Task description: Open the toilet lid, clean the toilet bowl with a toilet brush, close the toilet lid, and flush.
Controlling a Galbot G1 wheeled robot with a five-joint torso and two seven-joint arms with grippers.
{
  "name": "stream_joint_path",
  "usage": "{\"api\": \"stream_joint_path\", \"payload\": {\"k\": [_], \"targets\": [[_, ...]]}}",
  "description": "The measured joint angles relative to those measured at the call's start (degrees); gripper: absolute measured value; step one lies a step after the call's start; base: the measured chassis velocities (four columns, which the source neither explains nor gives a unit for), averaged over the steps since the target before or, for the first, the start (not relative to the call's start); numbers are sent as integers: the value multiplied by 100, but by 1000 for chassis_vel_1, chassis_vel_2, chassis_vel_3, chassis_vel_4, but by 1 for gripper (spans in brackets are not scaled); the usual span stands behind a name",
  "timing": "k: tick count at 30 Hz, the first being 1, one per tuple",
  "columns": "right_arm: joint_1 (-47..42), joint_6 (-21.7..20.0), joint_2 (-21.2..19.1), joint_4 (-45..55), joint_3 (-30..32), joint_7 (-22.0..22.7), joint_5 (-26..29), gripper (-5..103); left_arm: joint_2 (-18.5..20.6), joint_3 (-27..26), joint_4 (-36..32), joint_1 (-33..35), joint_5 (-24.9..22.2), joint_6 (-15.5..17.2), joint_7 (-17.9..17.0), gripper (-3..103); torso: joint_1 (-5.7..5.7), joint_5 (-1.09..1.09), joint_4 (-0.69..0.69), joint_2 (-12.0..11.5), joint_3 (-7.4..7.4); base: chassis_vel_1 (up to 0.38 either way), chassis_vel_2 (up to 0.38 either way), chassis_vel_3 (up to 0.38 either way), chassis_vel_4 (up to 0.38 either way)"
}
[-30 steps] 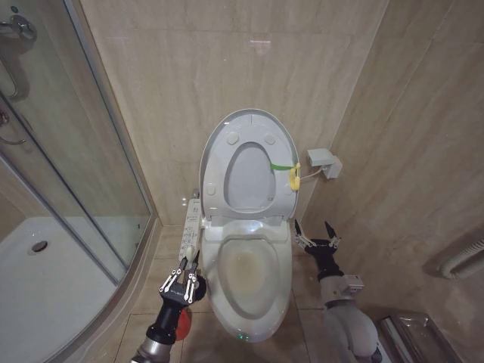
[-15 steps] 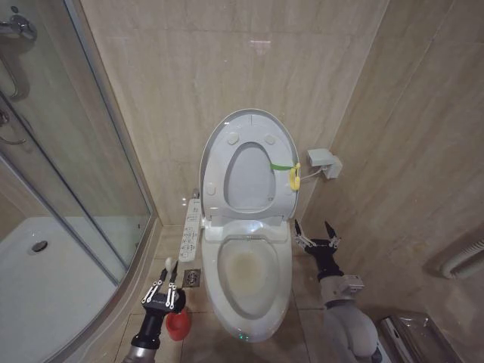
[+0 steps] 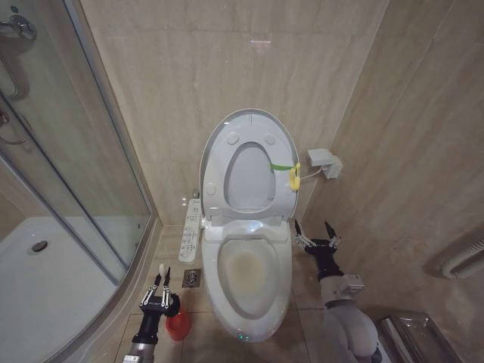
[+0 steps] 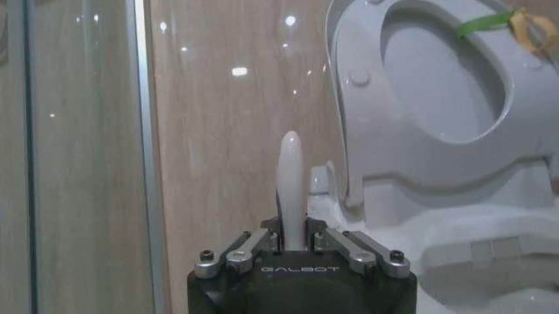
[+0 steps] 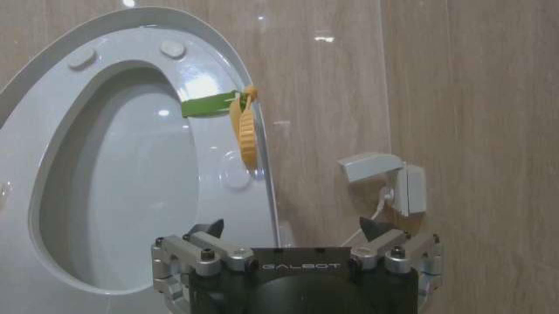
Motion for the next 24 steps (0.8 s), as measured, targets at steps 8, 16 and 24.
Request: {"api": "stream_joint_path", "payload": {"k": [8, 16, 24], "targets": [[0, 0, 0, 0, 0, 0, 0, 100, -40, 226, 838, -262, -245, -163, 45, 18, 0, 0, 1, 0, 0, 0, 0, 0, 0], [0, 0, 0, 0, 0, 0, 0, 100, 9, 372, 1107, -470, -439, -161, 149, 18, 0, 0, 0, 0, 0, 0, 0, 0, 0], [0, 0, 0, 0, 0, 0, 0, 100, 27, 490, 1440, -691, -541, -143, 222, 18, 0, 0, 1, 0, 0, 0, 0, 0, 0]]}}
